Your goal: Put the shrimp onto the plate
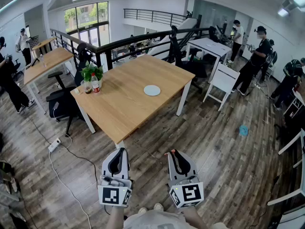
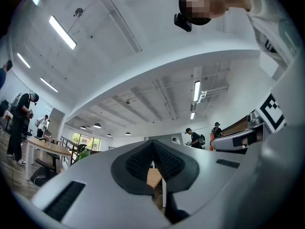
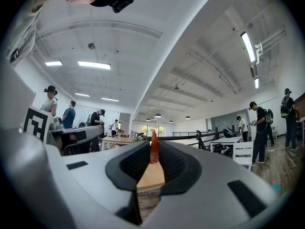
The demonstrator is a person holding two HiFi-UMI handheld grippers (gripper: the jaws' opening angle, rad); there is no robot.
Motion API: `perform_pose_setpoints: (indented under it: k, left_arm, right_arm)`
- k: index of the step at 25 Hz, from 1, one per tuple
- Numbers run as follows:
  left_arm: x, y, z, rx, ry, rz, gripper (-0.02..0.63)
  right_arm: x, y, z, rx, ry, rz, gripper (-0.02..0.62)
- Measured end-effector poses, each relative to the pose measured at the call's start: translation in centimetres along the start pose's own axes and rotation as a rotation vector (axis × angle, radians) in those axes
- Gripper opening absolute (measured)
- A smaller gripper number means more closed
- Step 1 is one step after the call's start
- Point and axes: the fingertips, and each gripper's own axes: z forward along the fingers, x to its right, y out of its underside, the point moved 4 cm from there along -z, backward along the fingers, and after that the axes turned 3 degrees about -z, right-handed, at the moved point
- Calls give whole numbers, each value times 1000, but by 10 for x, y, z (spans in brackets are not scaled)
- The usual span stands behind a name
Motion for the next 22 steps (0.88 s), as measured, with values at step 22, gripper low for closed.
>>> perform_pose_setpoints:
  k: [22]
  left_arm:
    - [46, 7, 3, -39, -53, 105, 9]
  right_arm:
    - [38, 10, -18, 65, -75, -26, 64]
